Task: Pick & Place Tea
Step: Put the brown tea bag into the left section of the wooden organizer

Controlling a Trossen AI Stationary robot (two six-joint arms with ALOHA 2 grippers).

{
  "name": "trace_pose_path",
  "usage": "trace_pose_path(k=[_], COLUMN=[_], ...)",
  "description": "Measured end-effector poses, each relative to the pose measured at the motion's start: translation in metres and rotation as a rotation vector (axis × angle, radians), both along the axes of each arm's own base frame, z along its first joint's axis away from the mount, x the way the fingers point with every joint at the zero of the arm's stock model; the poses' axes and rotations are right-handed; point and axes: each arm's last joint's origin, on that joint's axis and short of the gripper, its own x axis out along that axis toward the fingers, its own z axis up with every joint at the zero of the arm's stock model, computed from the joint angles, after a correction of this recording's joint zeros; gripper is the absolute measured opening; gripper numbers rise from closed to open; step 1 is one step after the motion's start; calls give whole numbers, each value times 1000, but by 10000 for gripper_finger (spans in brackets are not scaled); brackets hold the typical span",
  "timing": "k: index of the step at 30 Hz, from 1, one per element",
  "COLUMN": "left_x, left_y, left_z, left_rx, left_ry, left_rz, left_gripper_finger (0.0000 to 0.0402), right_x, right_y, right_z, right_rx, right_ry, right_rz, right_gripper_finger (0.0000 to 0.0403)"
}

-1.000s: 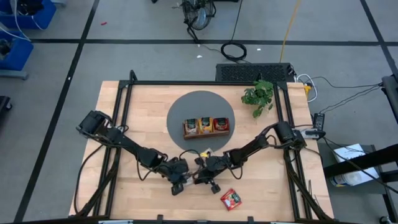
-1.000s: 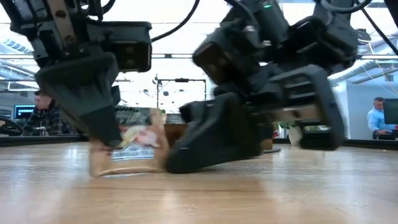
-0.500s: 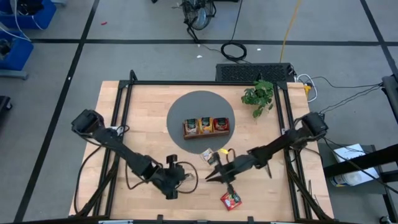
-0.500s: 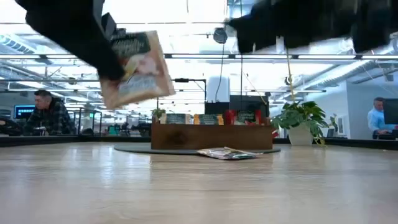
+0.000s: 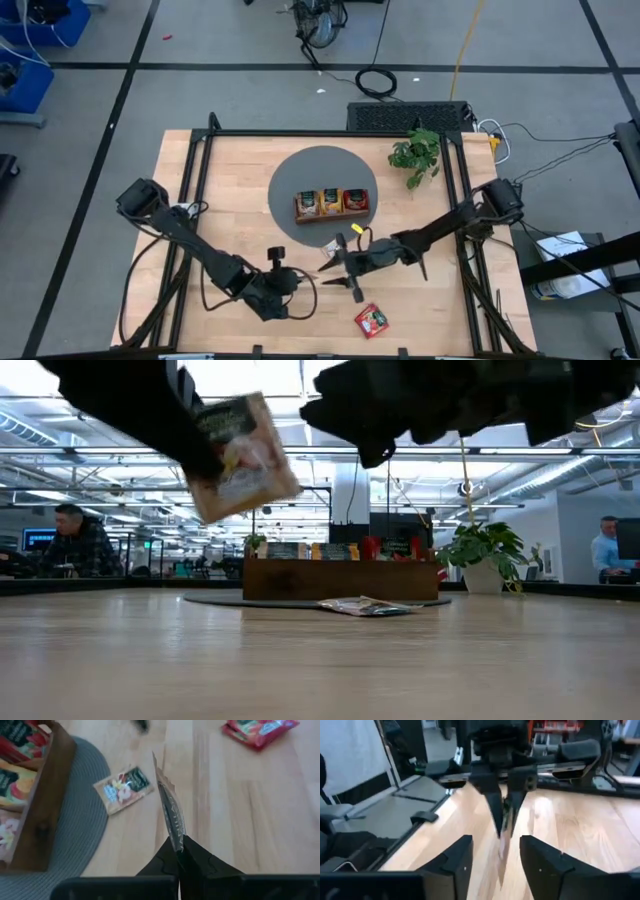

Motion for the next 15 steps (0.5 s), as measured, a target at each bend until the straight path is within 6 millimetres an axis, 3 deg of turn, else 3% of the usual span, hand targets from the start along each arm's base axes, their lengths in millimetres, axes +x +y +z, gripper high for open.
trace_pose_path(k=[11, 15], left_x=[15, 17], left_y=[10, 12], left_z=[-12, -12], left_rx=[0, 5], left_ry=[22, 22], left_rz=[-13, -30], left_gripper_finger=[9, 6], right_x=[14, 17], right_y=[-9, -16], right_z=[7, -2], right_rx=[31, 61], right_ry=[23, 71], right_rz=[-44, -74], right_gripper_finger=[175, 170])
